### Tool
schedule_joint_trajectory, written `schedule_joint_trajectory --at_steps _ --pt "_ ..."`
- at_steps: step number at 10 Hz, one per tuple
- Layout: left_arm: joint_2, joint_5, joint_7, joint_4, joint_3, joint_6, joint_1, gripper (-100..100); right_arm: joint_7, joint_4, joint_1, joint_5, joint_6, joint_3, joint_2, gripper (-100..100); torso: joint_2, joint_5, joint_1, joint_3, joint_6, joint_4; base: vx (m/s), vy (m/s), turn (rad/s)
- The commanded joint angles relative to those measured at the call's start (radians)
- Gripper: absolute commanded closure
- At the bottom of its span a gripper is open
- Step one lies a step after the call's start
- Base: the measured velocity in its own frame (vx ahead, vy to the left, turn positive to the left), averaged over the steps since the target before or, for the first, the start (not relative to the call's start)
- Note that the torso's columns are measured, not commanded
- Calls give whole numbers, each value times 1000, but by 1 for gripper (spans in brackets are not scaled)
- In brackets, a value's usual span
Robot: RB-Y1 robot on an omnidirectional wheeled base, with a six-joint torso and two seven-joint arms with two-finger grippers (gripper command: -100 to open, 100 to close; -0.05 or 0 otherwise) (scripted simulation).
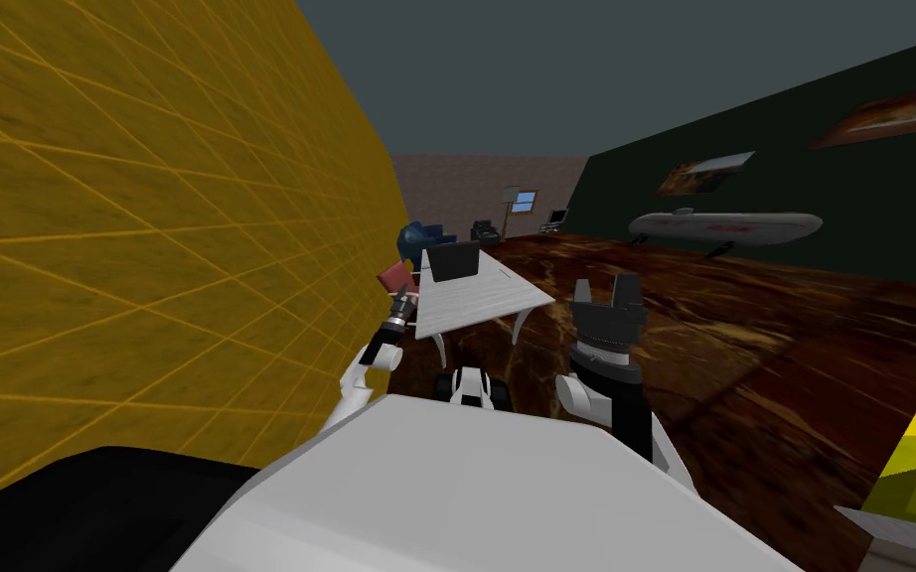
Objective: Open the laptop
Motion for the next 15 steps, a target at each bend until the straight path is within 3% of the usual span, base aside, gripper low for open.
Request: schedule_joint_trajectory --at_steps 1,2,3,4,5,6,7,8,9,10,11,12,13,14,15 --pt "54 21 40 55 3 34 -29 -100 0 0 0 0 0 0 0 0 0 0 0 0 1 0 -1 -22 -85" --pt "97 41 75 89 6 66 -62 -100 0 0 0 0 0 0 0 0 0 0 1 0 0 0 -5 -26 -169" --pt "99 41 75 102 6 66 -62 -100 0 0 0 0 0 0 0 0 0 0 0 0 1 0 -5 -18 -103" --pt "144 60 110 130 10 99 -95 -100 0 0 0 0 0 0 0 0 0 0 0 0 0 0 -9 -28 -203" --pt "144 60 110 149 10 99 -95 -100 0 0 0 0 0 0 0 0 0 0 0 0 1 0 -3 -22 -100" --pt "184 80 146 177 14 133 -129 -100 0 0 0 0 0 0 0 0 0 0 0 0 0 0 0 -29 -198" --pt "190 80 146 198 14 133 -129 -100 0 0 0 0 0 0 0 0 -1 0 0 0 1 0 -1 -23 -100" --pt "233 99 182 229 18 166 -162 -100 0 0 0 0 0 0 0 0 0 0 0 0 0 0 -3 -29 -160" --pt "237 99 182 248 18 166 -162 -100 0 0 0 0 0 0 0 0 0 0 0 0 1 0 -3 -22 -118" --pt "275 117 218 285 22 200 -194 -100 0 0 0 0 0 0 0 0 0 0 0 0 0 0 -9 -32 -247" --pt "283 117 218 298 22 200 -194 -100 0 0 0 0 0 0 0 0 0 0 0 0 1 0 -5 -24 -112" --pt "320 134 254 329 26 233 -225 -100 0 0 0 0 0 0 0 0 0 0 0 0 0 0 1 -30 -197" --pt "330 134 254 349 26 233 -225 -100 0 0 0 0 0 0 0 0 -1 0 0 0 1 0 2 -22 -114" --pt "362 150 290 377 31 266 -255 -100 0 0 0 0 0 0 0 0 0 0 1 0 0 0 -2 -25 -180" --pt "376 150 290 397 31 266 -255 -100 0 0 0 0 0 0 0 0 0 0 0 0 1 0 0 -21 -129"
